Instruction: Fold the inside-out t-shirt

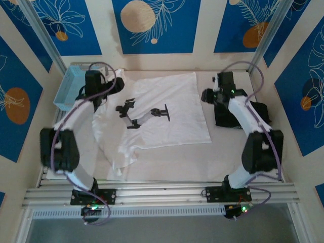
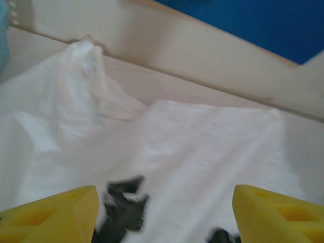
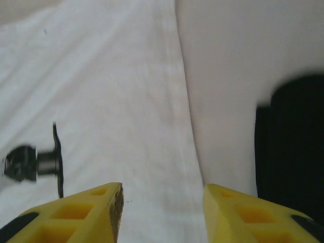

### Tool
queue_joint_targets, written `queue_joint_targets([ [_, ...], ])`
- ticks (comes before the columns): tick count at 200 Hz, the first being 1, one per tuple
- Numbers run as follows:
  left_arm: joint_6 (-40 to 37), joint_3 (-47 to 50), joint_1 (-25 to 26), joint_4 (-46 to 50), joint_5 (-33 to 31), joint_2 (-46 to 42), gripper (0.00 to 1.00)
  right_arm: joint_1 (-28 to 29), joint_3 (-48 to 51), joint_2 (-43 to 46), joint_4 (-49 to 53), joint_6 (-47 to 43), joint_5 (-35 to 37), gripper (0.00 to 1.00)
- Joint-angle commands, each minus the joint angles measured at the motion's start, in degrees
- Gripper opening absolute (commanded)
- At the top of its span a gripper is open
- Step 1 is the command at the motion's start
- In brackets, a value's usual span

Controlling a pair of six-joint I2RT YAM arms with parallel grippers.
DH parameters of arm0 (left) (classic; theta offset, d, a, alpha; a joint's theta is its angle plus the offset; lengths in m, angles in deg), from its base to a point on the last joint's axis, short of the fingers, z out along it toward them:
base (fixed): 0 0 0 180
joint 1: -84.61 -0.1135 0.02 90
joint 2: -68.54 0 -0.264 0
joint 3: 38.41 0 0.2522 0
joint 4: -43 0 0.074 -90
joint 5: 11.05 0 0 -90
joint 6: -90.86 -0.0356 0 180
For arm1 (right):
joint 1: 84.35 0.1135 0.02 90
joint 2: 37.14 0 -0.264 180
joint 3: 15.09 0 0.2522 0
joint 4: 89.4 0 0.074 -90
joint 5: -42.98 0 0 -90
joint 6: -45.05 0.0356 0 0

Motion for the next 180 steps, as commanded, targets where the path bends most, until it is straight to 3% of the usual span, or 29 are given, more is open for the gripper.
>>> queue_joint_targets([
  [1, 5.8, 13.1, 3.6, -4.3, 1.8, -8.0, 0.70, -1.7, 10.7, 3.7, 5.7, 6.5, -0.6, 0.47],
  [17, 5.3, 18.7, 6.2, -0.5, 0.9, -15.0, 0.70, -2.5, 15.8, 6.9, 7.9, 7.7, 2.3, 0.48],
  [54, 1.5, 23.7, 10.6, 12.6, -3.9, -25.3, 0.71, -0.8, 23.3, 5.9, 6.3, 12.5, -5.9, 0.49],
  [141, 1.4, 27.8, 12.3, 18.3, -3.1, -33.0, 0.71, -0.5, 19.7, -4.4, 7.2, 14.6, -6.5, 0.47],
  [154, 1.3, 28.3, 13.0, 20.8, -3.5, -34.2, 0.71, -0.5, 18.9, -5.2, 6.7, 14.1, -6.6, 0.41],
  [180, 2.4, 30.6, 14.9, 26.6, -5.8, -37.7, 0.70, -2.0, 17.4, -3.3, 7.9, 12.4, -1.8, 0.10],
])
